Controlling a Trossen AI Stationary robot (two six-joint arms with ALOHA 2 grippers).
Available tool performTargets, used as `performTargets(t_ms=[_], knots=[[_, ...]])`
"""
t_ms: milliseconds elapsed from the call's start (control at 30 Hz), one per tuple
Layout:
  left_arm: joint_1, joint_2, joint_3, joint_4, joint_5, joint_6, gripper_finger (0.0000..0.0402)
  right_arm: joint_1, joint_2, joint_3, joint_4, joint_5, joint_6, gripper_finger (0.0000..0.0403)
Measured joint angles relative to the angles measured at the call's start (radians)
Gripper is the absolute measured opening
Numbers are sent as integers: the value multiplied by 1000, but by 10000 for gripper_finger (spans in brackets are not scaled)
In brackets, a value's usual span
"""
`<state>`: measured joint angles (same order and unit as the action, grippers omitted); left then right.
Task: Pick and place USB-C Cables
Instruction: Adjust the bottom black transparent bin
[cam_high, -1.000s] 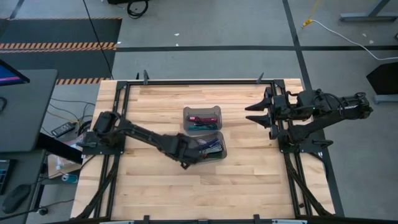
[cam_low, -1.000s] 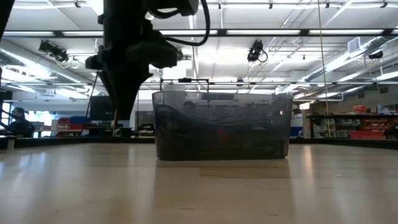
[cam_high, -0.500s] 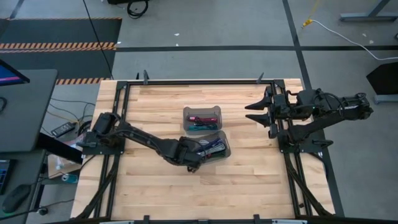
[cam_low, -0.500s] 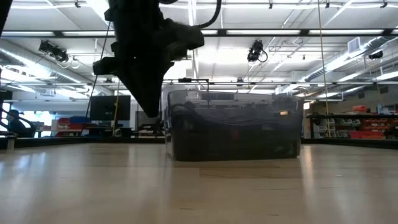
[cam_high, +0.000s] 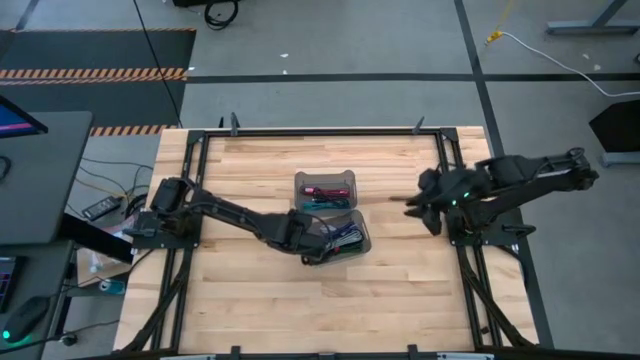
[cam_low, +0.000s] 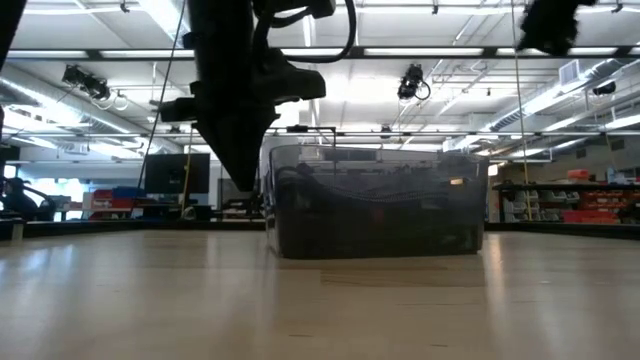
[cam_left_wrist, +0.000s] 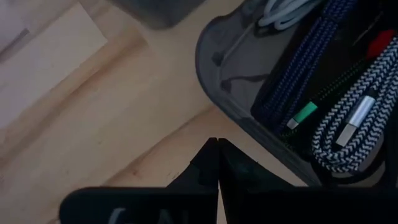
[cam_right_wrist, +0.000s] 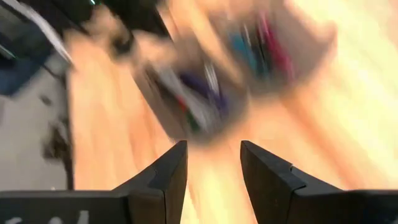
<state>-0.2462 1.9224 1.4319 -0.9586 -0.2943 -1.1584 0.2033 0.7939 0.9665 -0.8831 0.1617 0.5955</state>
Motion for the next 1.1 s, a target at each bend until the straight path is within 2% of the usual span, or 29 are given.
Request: performTargets(t_ms=[67,167,333,500,667,800,967,1100], knots=[[-4,0,0,-1,3,0,4,15,30,-1,-101,-18,80,155],[-12,0,0,-14,3,3,4,33,62,-30,-101,-28,110,155],[-36,-42,-2,-80,-7,-1,4,39,100,-167,87,-99,133,155],[-60,-161,-2,-191,-114,-47,4,39,130,-329,293,-165,175,155],[-75,-266,-1,-259,-204,-61,4,40,152,-453,515,-161,189,155],[-87,-304,-1,-305,-243,-61,4,41,196,-523,640,-114,188,155],[-96,-308,-1,-339,-248,-60,4,41,278,-539,680,-50,188,155],[-106,-308,-1,-345,-248,-60,4,41,365,-539,774,-41,187,155]])
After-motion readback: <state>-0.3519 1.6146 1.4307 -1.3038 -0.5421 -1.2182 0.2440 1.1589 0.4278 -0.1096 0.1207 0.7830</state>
